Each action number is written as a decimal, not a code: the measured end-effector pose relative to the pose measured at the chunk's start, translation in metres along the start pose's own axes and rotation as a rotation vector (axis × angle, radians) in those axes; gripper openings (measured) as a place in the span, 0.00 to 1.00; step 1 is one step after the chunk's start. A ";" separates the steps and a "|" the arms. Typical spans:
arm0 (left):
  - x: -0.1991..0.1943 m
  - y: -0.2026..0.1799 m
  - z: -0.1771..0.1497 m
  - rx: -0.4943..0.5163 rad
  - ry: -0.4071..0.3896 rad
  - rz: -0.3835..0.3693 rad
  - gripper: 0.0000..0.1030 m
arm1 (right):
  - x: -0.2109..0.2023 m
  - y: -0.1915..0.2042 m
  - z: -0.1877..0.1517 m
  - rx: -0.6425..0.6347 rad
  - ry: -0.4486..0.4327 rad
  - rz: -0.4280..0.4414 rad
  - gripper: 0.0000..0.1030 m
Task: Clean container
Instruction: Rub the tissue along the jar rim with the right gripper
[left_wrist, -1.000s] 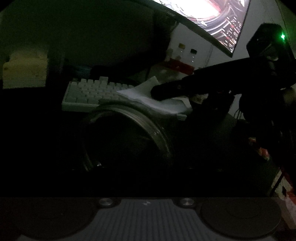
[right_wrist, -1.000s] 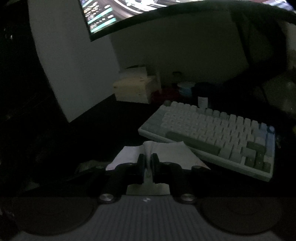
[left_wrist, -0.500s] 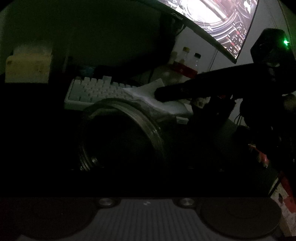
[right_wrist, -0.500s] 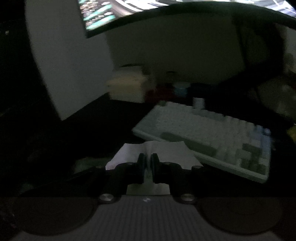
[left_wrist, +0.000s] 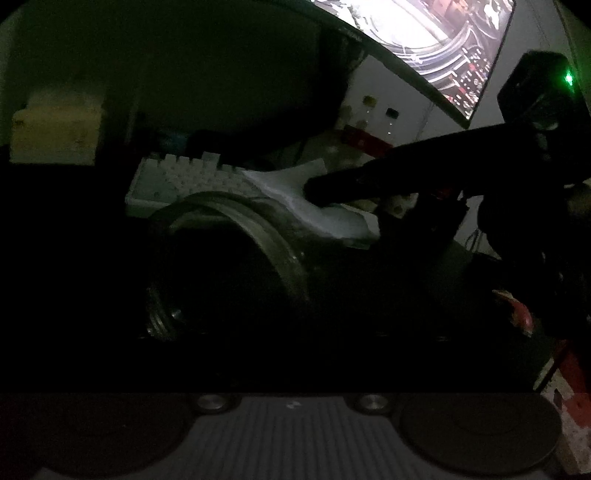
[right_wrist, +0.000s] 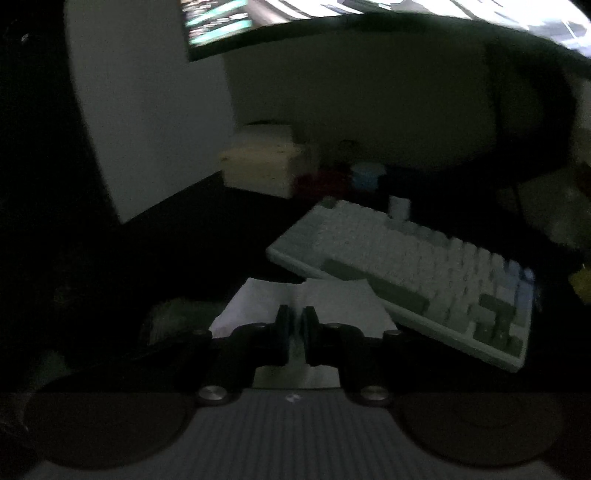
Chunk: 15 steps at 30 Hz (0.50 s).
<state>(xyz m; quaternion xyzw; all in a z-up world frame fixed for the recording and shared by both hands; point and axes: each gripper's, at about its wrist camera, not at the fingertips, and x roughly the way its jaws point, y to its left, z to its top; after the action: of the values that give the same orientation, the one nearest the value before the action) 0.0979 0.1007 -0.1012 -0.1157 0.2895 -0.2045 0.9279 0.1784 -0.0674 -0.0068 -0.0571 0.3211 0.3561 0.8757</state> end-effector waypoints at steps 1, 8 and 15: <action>0.000 0.000 0.000 -0.006 -0.001 -0.006 0.49 | -0.001 0.003 -0.002 -0.008 -0.002 0.027 0.10; -0.007 -0.001 -0.004 -0.034 -0.094 -0.142 0.07 | -0.012 -0.002 -0.014 0.035 -0.030 0.093 0.10; -0.013 0.000 -0.003 -0.049 -0.090 -0.387 0.07 | -0.034 -0.002 -0.031 0.063 -0.042 0.096 0.10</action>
<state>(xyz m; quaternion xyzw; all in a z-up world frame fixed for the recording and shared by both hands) 0.0862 0.1062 -0.0972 -0.2007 0.2250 -0.3665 0.8802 0.1456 -0.0993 -0.0106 -0.0066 0.3158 0.3884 0.8657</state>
